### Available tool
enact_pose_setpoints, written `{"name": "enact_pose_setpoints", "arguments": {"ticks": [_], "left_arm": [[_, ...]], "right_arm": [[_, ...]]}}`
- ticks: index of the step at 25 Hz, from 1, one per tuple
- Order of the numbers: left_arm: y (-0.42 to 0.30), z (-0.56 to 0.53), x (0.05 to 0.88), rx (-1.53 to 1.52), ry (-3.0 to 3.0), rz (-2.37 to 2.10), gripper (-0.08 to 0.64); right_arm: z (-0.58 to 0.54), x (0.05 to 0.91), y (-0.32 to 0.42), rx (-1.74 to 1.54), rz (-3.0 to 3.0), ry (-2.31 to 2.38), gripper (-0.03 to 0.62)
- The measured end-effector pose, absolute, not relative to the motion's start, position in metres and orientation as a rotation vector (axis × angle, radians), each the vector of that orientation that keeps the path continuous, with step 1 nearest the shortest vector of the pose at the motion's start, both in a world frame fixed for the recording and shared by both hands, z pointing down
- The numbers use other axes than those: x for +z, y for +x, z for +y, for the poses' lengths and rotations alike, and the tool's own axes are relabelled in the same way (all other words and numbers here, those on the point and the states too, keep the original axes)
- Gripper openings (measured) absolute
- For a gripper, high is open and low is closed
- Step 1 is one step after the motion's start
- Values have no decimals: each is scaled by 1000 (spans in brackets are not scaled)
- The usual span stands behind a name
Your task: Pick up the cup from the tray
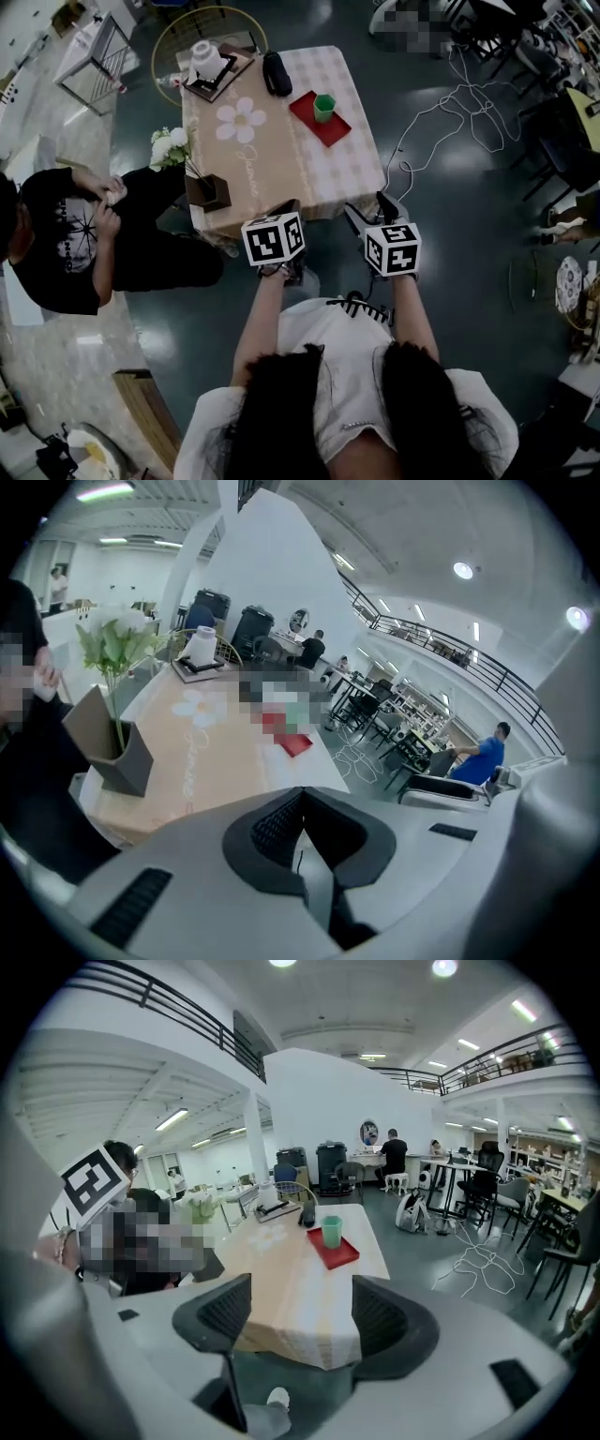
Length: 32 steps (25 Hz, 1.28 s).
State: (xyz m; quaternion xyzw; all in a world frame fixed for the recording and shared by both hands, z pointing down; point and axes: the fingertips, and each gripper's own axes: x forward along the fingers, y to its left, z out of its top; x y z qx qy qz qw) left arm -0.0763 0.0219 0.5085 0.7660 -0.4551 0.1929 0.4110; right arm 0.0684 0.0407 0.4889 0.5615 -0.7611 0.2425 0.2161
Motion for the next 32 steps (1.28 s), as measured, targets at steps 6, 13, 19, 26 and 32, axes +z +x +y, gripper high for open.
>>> {"name": "enact_pose_setpoints", "arguments": {"ticks": [6,13,19,26,32], "left_arm": [[-86,-24,512,494,1949,-1090,9],[-91,-53,514,505,1964,-1083,8],[-97,-76,521,490,1946,-1114,8],[-89,-114,523,507,1912,-1137,8],[-78,-155,531,543,1867,-1173,9]], "right_arm": [[5,492,59,648,-2047,1575,328],[-23,496,55,666,-2019,1582,344],[-53,506,59,678,-2011,1572,347],[-115,510,78,678,-2006,1555,358],[-176,523,92,700,-2021,1509,380]]}}
